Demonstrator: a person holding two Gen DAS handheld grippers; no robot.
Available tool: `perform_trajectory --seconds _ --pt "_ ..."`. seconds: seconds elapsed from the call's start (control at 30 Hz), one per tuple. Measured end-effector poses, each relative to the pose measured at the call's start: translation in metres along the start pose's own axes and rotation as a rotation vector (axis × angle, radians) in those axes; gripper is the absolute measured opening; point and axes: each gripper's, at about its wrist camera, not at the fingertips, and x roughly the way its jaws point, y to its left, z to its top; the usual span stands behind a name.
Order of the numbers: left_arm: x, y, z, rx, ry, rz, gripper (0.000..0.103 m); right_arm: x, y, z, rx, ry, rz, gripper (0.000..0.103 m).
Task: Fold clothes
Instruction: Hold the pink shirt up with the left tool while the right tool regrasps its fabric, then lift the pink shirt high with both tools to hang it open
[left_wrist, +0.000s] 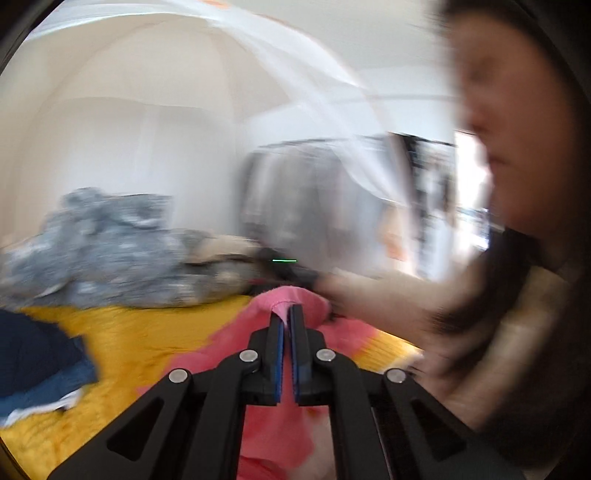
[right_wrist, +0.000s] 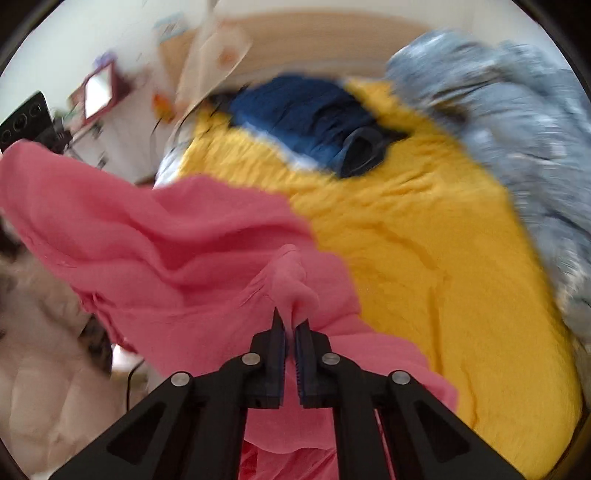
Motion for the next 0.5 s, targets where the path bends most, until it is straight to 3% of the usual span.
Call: perform_trajectory --seconds 0.13,0.23,0.3,0.4,0.5 --pt "0.022 0.04 0.008 -0.164 0.015 0.357 0.003 -0.076 -0.003 -0.014 0.192 -0.314 -0.209 0.004" --pt "0.022 0.044 0.025 -0.213 -0.065 0.396 0.003 -0.145 0.019 -0.017 0.225 -0.495 -0.393 0.004" --pt "0.029 0.033 0.049 -0.193 -0.081 0.477 0.003 -0.182 0.038 -0.015 0.222 -0.585 -0.467 0.004" --pt "0.04 0.019 0.087 -0.197 -0.126 0.486 0.003 -0.236 0.076 -0.004 0.19 -0.701 -0.546 0.004" --pt "0.031 -0.01 0.131 -0.133 -0.216 0.506 0.003 -0.281 0.11 0.007 0.198 -0.781 -0.642 0.004"
